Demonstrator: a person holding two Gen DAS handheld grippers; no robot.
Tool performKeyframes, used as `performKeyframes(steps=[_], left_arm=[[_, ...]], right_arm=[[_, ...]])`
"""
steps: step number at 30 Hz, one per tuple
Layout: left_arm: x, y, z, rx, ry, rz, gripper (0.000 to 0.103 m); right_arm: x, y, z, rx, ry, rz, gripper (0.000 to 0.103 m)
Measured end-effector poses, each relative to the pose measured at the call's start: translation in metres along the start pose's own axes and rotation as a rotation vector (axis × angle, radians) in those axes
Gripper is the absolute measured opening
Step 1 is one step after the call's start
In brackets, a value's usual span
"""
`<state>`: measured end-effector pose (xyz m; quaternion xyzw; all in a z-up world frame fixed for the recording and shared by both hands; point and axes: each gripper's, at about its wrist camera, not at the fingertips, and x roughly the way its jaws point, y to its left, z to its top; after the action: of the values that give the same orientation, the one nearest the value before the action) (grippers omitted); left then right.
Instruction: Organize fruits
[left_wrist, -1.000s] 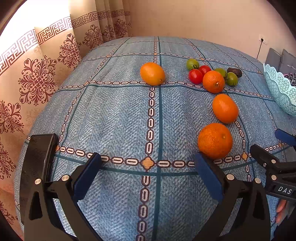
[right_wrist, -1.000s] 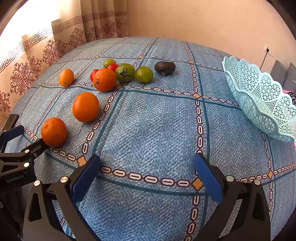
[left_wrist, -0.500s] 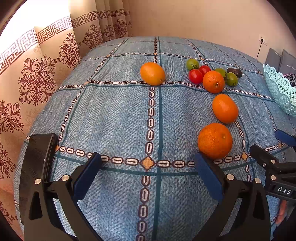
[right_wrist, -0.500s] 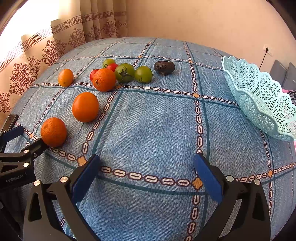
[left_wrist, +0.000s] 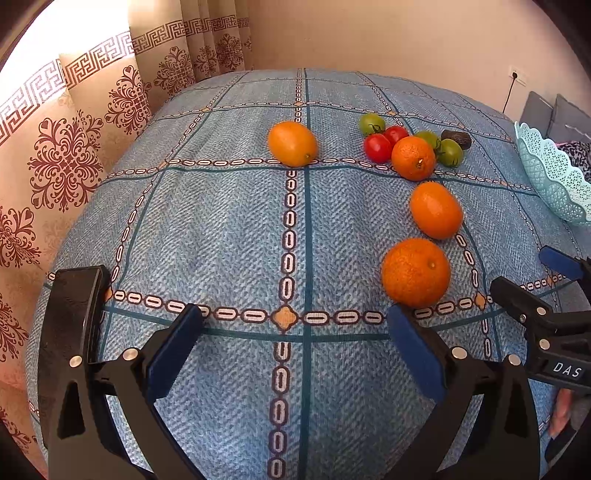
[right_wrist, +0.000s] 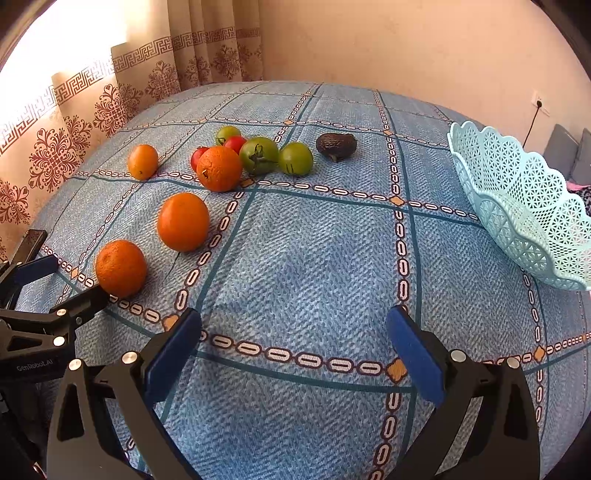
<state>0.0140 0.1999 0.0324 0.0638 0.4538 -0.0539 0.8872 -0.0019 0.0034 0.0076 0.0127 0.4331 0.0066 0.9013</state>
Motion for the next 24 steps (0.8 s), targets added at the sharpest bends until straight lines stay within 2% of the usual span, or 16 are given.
performKeyframes(steps=[8,15,24], left_arm=[[-0.003,0.001,0.002,-0.021,0.010,-0.020,0.101],[-0.017,0.003,0.006,-0.079,-0.014,-0.142,0.101],[-0.020,-0.022,0.010,-0.023,-0.055,-0.158,0.101]], right_arm=[[-0.003,-0.001,0.006,-0.001,-0.018,0.013,0.098],[-0.011,-0.007,0.014,0.029,-0.074,-0.007,0.098],[-0.011,-0.019,0.014,0.059,-0.077,-0.018,0.098]])
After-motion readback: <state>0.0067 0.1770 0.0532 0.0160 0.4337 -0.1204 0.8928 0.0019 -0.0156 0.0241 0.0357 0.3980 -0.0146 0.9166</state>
